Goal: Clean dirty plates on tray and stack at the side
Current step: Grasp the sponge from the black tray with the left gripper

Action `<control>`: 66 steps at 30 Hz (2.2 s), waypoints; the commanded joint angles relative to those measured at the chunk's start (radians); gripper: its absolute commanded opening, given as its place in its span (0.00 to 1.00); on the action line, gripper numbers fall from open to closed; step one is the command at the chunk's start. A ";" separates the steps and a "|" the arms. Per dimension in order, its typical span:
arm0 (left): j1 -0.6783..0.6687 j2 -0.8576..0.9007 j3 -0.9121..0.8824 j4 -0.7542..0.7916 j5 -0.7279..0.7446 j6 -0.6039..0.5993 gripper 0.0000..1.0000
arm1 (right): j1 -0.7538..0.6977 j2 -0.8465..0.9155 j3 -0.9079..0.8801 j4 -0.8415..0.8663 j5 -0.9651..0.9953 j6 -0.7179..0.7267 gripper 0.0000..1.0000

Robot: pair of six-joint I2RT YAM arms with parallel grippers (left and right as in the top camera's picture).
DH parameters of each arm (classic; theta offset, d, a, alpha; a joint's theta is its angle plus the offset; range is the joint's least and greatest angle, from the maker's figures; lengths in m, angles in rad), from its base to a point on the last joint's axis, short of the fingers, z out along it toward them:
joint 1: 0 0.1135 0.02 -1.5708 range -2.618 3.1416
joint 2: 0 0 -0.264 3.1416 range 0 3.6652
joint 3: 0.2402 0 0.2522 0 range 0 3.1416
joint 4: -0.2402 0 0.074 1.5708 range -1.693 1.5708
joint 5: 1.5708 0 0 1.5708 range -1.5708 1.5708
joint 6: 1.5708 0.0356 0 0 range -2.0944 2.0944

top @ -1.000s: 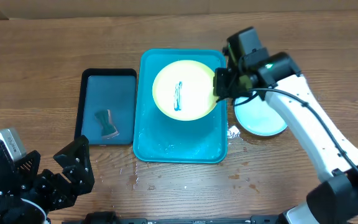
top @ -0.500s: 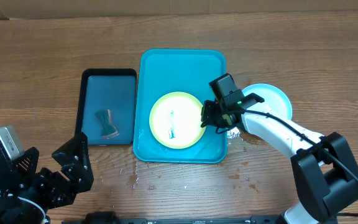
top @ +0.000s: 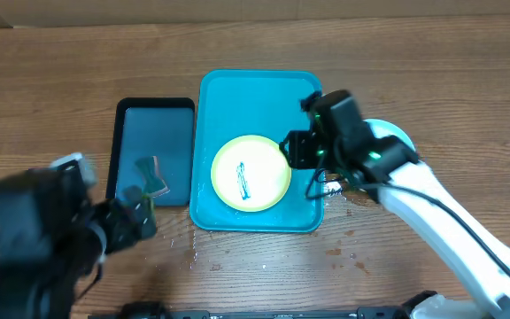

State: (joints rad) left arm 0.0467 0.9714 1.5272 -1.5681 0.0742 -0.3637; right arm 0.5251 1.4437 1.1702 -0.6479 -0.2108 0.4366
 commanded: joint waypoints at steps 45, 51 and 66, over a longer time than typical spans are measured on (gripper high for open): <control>0.005 0.905 -0.264 0.567 -0.217 -0.051 0.32 | -0.005 -0.027 0.021 -0.221 0.124 -0.022 0.44; 0.003 0.905 -0.364 0.711 -0.195 -0.055 0.36 | -0.005 -0.027 0.020 -0.222 0.124 -0.022 0.44; 0.038 0.838 -0.178 0.471 -0.171 -0.047 0.04 | -0.008 -0.026 0.020 -0.203 0.316 0.098 0.42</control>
State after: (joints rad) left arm 0.0669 1.8629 1.2358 -1.0603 -0.0982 -0.4152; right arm 0.5240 1.4166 1.1820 -0.8562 -0.0029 0.4507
